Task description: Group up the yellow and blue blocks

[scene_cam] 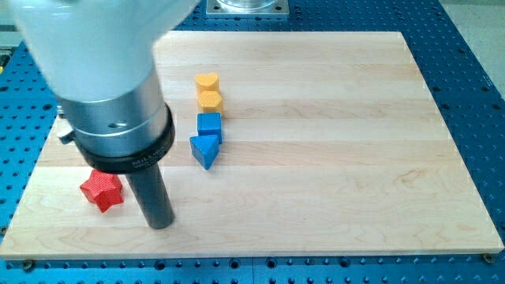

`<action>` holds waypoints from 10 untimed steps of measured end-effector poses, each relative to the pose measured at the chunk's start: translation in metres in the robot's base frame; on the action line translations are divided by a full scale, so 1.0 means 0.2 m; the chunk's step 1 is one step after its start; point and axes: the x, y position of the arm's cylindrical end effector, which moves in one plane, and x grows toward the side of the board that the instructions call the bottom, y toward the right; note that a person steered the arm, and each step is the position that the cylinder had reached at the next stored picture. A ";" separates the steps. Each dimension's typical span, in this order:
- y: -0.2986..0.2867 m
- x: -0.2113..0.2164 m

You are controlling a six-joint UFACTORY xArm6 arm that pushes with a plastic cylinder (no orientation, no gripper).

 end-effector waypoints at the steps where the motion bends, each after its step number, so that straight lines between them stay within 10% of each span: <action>1: 0.23 -0.15; 3: 0.73 -0.71; 5: 0.48 -1.33; 10: 0.00 -1.10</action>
